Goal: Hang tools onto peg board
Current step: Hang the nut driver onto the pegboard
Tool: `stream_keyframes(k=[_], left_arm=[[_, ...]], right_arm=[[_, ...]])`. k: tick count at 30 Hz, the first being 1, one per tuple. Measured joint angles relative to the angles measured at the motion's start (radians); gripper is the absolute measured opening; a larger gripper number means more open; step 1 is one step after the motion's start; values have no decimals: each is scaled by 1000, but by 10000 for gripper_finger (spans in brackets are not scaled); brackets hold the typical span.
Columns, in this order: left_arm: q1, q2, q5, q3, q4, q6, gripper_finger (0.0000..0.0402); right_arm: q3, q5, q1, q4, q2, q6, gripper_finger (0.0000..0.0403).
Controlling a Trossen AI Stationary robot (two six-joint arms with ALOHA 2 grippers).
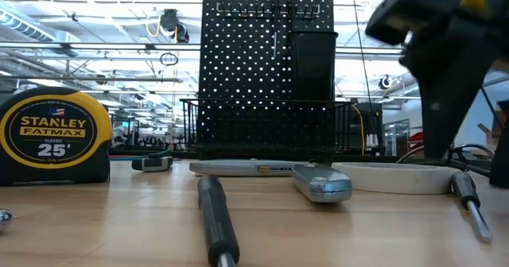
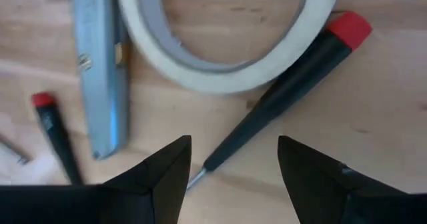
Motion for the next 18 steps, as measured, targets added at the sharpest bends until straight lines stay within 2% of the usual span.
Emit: stream_keyframes(k=[8, 18], left_arm=[[1, 0, -2, 0, 3, 1, 152], [1, -36, -23, 0, 30, 26, 152]], right_arm=[[5, 18, 1, -43, 35, 29, 180], [6, -59, 3, -161, 36, -30, 88]])
